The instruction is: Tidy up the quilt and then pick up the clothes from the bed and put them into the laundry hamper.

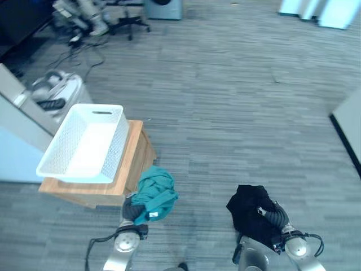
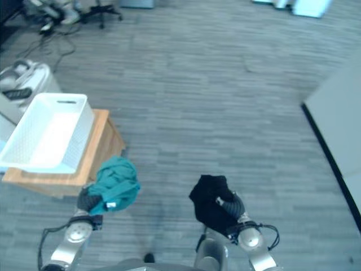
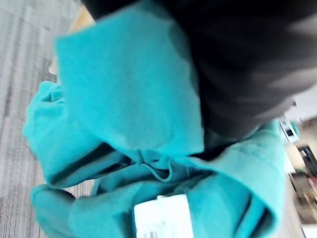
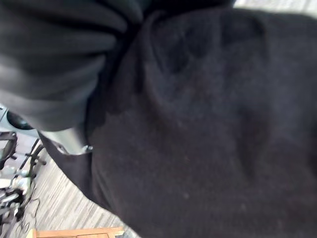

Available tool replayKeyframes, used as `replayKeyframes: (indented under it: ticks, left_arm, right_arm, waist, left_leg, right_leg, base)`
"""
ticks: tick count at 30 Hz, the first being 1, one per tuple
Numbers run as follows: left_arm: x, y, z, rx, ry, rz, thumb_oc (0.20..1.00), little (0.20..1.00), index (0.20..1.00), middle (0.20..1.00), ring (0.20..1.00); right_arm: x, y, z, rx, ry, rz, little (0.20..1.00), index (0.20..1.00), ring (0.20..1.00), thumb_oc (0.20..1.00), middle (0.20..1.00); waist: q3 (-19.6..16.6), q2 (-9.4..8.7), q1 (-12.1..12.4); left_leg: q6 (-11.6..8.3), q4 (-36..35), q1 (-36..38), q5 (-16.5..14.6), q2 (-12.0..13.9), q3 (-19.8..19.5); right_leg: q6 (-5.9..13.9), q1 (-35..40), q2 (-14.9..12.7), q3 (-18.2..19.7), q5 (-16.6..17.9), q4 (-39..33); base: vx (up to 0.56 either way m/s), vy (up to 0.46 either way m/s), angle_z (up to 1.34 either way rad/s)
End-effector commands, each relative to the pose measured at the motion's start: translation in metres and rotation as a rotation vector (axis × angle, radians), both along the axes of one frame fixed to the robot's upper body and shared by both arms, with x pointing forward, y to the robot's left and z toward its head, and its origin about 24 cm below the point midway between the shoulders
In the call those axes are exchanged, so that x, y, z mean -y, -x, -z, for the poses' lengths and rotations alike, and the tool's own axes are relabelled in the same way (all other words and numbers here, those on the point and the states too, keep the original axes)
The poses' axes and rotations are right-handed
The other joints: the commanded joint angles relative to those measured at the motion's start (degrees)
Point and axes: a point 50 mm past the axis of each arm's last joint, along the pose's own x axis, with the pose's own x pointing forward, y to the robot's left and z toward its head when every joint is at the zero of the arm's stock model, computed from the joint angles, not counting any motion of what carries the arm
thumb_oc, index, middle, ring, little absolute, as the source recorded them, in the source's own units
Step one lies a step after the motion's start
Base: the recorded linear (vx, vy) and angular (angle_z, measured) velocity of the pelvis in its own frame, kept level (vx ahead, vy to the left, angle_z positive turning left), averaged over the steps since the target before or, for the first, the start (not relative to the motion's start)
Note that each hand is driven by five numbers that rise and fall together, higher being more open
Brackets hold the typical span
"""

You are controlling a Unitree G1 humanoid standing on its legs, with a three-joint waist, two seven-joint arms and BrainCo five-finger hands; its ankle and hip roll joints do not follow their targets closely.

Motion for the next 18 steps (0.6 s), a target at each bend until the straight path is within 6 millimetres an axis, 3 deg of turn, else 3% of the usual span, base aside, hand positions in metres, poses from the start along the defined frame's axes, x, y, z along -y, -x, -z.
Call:
replayKeyframes:
  ticks: [1,2,3,4,5,7,9,10,11,12,13,14,15,16,17,18]
  left_arm:
    - [0.014,-0.015,-0.012,0.089,-0.015,0.085,0.2,0.2,0.2,0.2,0.2]
    - [0.014,-0.015,-0.012,0.09,-0.015,0.085,0.2,0.2,0.2,0.2,0.2]
    - [0.014,-0.013,-0.009,0.08,0.006,0.078,0.2,0.2,0.2,0.2,0.2]
    - [0.017,-0.016,-0.012,0.096,0.029,0.083,0.2,0.2,0.2,0.2,0.2]
    - [0.018,-0.016,-0.013,0.1,0.031,0.095,0.2,0.2,0.2,0.2,0.2]
    - [0.017,-0.015,-0.017,0.11,0.018,0.119,0.2,0.2,0.2,0.2,0.2]
    - [0.017,-0.01,-0.014,0.094,0.017,0.127,0.2,0.2,0.2,0.2,0.2]
    - [0.017,-0.01,-0.014,0.094,0.017,0.127,0.2,0.2,0.2,0.2,0.2]
    - [0.017,-0.006,-0.012,0.081,0.02,0.132,0.2,0.2,0.2,0.2,0.2]
    - [0.016,-0.002,-0.01,0.062,0.013,0.141,0.2,0.2,0.2,0.2,0.2]
    - [0.014,-0.001,-0.009,0.053,0.009,0.137,0.2,0.2,0.2,0.2,0.2]
    - [0.014,0.0,-0.009,0.053,0.009,0.136,0.2,0.2,0.2,0.2,0.2]
    - [0.012,-0.001,-0.012,0.059,0.003,0.134,0.2,0.2,0.2,0.2,0.2]
    - [0.011,0.004,-0.01,0.041,-0.003,0.136,0.2,0.2,0.2,0.2,0.2]
    - [0.011,0.004,-0.01,0.041,-0.003,0.136,0.2,0.2,0.2,0.2,0.2]
    - [0.01,0.005,-0.008,0.026,-0.017,0.142,0.2,0.2,0.2,0.2,0.2]
  right_arm:
    - [-0.001,-0.032,-0.034,0.181,-0.005,-0.029,0.2,0.2,0.2,0.2,0.2]
    - [-0.001,-0.032,-0.034,0.181,-0.006,-0.029,0.2,0.2,0.2,0.2,0.2]
    - [-0.001,-0.037,-0.038,0.2,-0.006,-0.042,0.2,0.2,0.2,0.2,0.2]
    - [-0.003,-0.045,-0.05,0.257,-0.009,-0.073,0.2,0.2,0.2,0.2,0.2]
    - [-0.004,-0.047,-0.051,0.255,-0.013,-0.073,0.2,0.2,0.2,0.2,0.2]
    - [-0.007,-0.051,-0.052,0.253,-0.008,-0.1,0.2,0.2,0.2,0.2,0.2]
    - [-0.009,-0.051,-0.049,0.234,-0.005,-0.114,0.2,0.2,0.2,0.2,0.2]
    - [-0.009,-0.051,-0.049,0.233,-0.005,-0.114,0.2,0.2,0.2,0.2,0.2]
    - [-0.011,-0.051,-0.046,0.22,-0.006,-0.118,0.2,0.2,0.2,0.2,0.2]
    - [-0.014,-0.05,-0.042,0.205,-0.007,-0.119,0.2,0.2,0.2,0.2,0.2]
    - [-0.017,-0.051,-0.041,0.202,-0.005,-0.128,0.2,0.2,0.2,0.2,0.2]
    - [-0.018,-0.052,-0.04,0.201,-0.004,-0.128,0.2,0.2,0.2,0.2,0.2]
    - [-0.022,-0.055,-0.041,0.207,-0.002,-0.139,0.2,0.2,0.2,0.2,0.2]
    - [-0.025,-0.054,-0.041,0.206,0.001,-0.153,0.2,0.2,0.2,0.2,0.2]
    - [-0.025,-0.054,-0.041,0.205,0.001,-0.153,0.2,0.2,0.2,0.2,0.2]
    - [-0.035,-0.05,-0.036,0.193,-0.012,-0.177,0.2,0.2,0.2,0.2,0.2]
  waist:
    - [1.44,-0.97,0.04]
    - [1.34,-1.09,-0.08]
    - [1.72,-0.99,0.1]
    - [3.43,-2.17,1.08]
    - [3.72,-3.2,1.31]
    - [4.51,-4.12,2.78]
    - [3.96,-4.59,3.78]
    - [3.97,-4.64,3.72]
    - [3.32,-4.64,4.13]
    - [2.22,-4.01,4.31]
    - [1.88,-4.12,4.54]
    - [1.86,-4.24,4.46]
    - [1.32,-4.07,5.07]
    - [0.79,-4.16,5.37]
    - [0.82,-4.19,5.35]
    - [0.51,-4.33,5.84]
  left_leg:
    - [-2.61,6.61,-0.03,1.93,-0.22,1.19]
    - [-2.6,6.69,-0.31,2.03,-0.33,1.06]
    - [-3.39,14.93,-4.13,5.43,0.6,0.8]
    - [-2.69,31.14,-12.28,9.96,3.27,4.19]
    - [-2.01,33.61,-14.65,10.17,4.08,7.77]
    - [-1.7,35.56,-19.27,6.87,2.78,12.11]
    - [-0.94,30.48,-22.69,5.05,1.26,16.93]
    - [-0.91,30.44,-22.63,5.03,1.19,16.91]
    - [-0.74,26.31,-23.39,5.18,1.38,20.87]
    - [-1.31,19.55,-23.09,5.77,2.05,27.54]
    - [-1.55,15.78,-22.48,8.03,1.96,31.1]
    - [-1.71,14.99,-22.07,8.32,1.62,31.05]
    - [-2.13,10.01,-21.77,11.73,2.99,35.47]
    - [-0.78,7.16,-19.84,10.74,1.63,34.98]
    - [-0.75,6.97,-19.71,10.81,1.51,35.0]
    - [1.78,3.87,-16.61,9.66,-1.81,32.62]
  right_leg:
    - [4.05,10.9,1.16,2.15,5.0,3.99]
    - [4.04,10.76,1.03,2.09,5.12,3.91]
    - [2.39,12.06,2.38,1.88,3.9,4.36]
    - [-0.72,17.06,3.6,-1.92,1.65,2.41]
    - [-1.55,18.91,3.73,-3.48,0.87,1.36]
    - [-2.52,22.69,4.8,-5.64,-0.81,-0.6]
    - [-2.8,25.69,6.26,-7.88,-2.73,-1.52]
    - [-2.76,25.78,6.2,-7.94,-2.75,-1.56]
    - [-2.72,26.89,7.18,-9.4,-3.84,-1.96]
    - [-2.16,28.65,8.78,-11.57,-5.54,-2.15]
    - [-1.96,29.85,9.21,-12.88,-6.12,-2.05]
    - [-1.95,29.95,9.12,-12.87,-6.27,-2.01]
    - [-1.55,32.09,10.23,-15.97,-7.08,-1.07]
    - [-0.86,32.37,10.06,-16.76,-6.84,1.11]
    - [-0.81,32.41,9.99,-16.78,-6.88,1.16]
    - [1.93,30.67,8.51,-17.92,-3.94,12.82]
  base:
    - [0.29,-0.286,1.14]
    - [0.39,-0.436,1.3]
    - [0.29,-0.535,1.02]
    - [0.39,-0.675,0.74]
    - [0.4,-0.666,0.52]
    - [0.31,-0.323,0.54]
    - [0.32,-0.191,0.04]
    - [0.31,-0.132,-0.08]
    - [0.45,-0.084,0.09]
    - [0.59,-0.085,0.35]
    - [0.45,-0.033,0.65]
    - [0.45,-0.024,1.01]
    - [0.47,0.004,0.78]
    - [0.46,0.011,0.71]
    - [0.46,0.131,0.44]
    - [0.43,0.166,0.42]
